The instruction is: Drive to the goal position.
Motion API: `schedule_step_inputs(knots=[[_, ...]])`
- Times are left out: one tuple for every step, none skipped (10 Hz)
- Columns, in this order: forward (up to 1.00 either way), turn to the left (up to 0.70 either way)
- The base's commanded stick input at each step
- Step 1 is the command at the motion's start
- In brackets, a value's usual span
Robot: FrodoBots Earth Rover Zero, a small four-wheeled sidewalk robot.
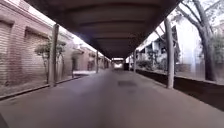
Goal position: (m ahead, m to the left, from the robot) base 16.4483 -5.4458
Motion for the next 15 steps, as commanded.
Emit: schedule_step_inputs(knots=[[0.7, 0.0], [0.7, 0.0], [0.7, 0.0], [0.7, 0.0], [0.7, 0.0], [0.7, 0.0], [0.7, 0.0], [0.7, 0.0], [0.7, 0.0], [0.7, 0.0], [0.7, 0.0], [0.7, 0.0], [0.7, 0.0], [0.7, 0.0], [0.7, 0.0]])
